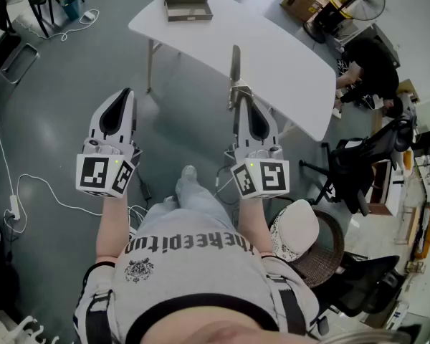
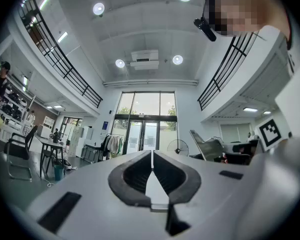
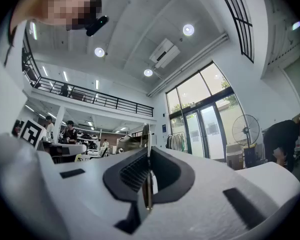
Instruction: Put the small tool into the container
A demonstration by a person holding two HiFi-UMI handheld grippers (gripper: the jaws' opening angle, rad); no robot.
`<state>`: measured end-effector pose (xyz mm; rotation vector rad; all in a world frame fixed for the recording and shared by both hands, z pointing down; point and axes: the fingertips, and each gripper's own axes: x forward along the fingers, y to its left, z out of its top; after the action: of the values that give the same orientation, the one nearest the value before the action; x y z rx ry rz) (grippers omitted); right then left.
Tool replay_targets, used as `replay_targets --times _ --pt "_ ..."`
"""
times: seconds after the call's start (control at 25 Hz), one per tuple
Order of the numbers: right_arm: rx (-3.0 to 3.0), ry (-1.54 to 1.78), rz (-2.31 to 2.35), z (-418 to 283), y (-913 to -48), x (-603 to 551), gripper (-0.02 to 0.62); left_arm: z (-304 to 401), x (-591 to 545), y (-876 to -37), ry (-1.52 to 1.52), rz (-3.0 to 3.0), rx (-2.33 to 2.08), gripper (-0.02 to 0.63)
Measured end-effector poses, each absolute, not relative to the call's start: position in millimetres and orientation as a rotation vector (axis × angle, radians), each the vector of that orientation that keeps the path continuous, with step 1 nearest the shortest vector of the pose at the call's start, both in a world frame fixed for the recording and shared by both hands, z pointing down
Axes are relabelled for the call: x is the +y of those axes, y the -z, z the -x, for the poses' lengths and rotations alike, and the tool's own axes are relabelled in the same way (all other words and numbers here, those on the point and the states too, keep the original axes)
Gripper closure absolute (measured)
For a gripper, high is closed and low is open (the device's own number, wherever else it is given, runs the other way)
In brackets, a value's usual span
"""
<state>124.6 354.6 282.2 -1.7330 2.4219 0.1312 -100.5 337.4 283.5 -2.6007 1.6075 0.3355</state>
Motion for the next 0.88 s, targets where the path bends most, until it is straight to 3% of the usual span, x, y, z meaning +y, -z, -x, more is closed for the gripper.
replay_targets --times 0.88 --pt "2.462 -0.09 1.689 -143.5 -287.5 255.2 0.591 72.5 241.9 -274.4 -0.311 2.612 1.623 0.594"
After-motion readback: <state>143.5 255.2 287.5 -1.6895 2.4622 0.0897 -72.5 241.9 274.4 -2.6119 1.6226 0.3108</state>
